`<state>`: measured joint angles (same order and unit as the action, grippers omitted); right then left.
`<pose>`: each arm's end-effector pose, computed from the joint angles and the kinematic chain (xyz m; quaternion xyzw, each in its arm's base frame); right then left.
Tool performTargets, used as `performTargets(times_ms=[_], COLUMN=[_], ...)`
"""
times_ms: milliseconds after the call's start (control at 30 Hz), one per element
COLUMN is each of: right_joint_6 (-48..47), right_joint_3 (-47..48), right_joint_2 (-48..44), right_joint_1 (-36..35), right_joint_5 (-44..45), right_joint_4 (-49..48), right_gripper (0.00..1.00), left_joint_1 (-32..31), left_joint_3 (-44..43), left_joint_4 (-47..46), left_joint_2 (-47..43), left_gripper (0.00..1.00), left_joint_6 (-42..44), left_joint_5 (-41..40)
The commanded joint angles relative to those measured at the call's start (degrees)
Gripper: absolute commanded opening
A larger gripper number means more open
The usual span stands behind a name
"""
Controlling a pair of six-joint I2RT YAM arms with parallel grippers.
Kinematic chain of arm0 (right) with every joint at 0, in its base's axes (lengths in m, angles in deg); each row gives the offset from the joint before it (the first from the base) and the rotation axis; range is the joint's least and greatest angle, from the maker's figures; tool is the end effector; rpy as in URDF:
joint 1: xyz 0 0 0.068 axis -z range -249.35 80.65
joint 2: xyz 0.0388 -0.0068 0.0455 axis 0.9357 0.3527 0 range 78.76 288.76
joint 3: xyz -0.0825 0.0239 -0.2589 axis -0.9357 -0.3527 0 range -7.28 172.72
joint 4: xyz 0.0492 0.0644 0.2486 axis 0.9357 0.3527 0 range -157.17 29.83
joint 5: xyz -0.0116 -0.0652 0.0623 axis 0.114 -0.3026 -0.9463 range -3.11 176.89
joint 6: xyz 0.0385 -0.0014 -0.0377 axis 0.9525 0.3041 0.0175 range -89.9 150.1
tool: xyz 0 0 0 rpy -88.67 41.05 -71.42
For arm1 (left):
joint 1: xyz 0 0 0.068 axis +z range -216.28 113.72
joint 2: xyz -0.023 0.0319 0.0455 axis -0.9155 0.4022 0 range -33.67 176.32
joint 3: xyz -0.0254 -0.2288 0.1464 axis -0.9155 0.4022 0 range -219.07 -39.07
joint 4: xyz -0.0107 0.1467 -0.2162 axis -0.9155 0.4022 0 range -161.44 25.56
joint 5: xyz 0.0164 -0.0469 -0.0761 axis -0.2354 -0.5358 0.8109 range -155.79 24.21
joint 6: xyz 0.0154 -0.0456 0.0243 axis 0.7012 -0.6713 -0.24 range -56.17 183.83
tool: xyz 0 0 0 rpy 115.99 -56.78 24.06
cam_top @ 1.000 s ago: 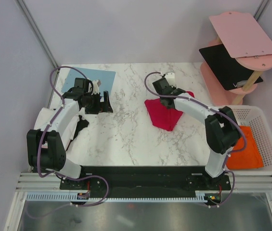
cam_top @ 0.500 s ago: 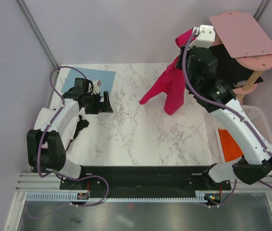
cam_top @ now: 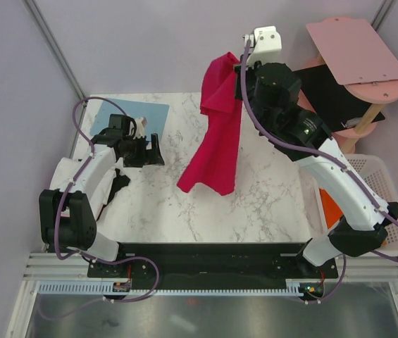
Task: Fold and stack the t-shirts
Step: Flatten out the tshirt
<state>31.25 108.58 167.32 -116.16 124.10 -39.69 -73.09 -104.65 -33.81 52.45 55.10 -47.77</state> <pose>0.2251 0.2085 0.5428 -0.0529 0.7060 0.0654 0.7032 0.3060 -0.0475 0.2554 0.0269 0.9504 -0.1858 0.2480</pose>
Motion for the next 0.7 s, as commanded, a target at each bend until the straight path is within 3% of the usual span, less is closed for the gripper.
performTargets(times_ms=[0,167,267,500,667], right_joint_6=[-4.5,-3.2,-1.3,11.9,17.5], right_joint_3=[3.9,4.2,0.9,-31.9,-45.0], right_joint_2=[-2.6,2.1,2.6,-5.8,-13.3], right_joint_1=[-0.1,0.0,0.1,6.8,13.0], right_joint_5=[1.6,-5.5,-1.1,4.1,3.7], right_joint_4=[-3.5,-0.7,1.3,1.0,-0.2], right_gripper=[0.0,0.0,0.0,0.0,0.0], left_joint_1=[0.2,0.2,0.2,0.1,-0.9], left_joint_3=[-0.6,-0.4,-0.3,-0.3,-0.6], left_joint_4=[0.1,0.3,0.4,0.5,0.3], left_joint_2=[-0.5,-0.9,-0.9,-1.0,-0.5], left_gripper=[1.0,1.0,1.0,1.0,1.0], left_joint_6=[-0.6,-0.6,-0.5,-0.6,-0.9], left_joint_5=[-0.6,-1.1,-1.2,-0.9,1.7])
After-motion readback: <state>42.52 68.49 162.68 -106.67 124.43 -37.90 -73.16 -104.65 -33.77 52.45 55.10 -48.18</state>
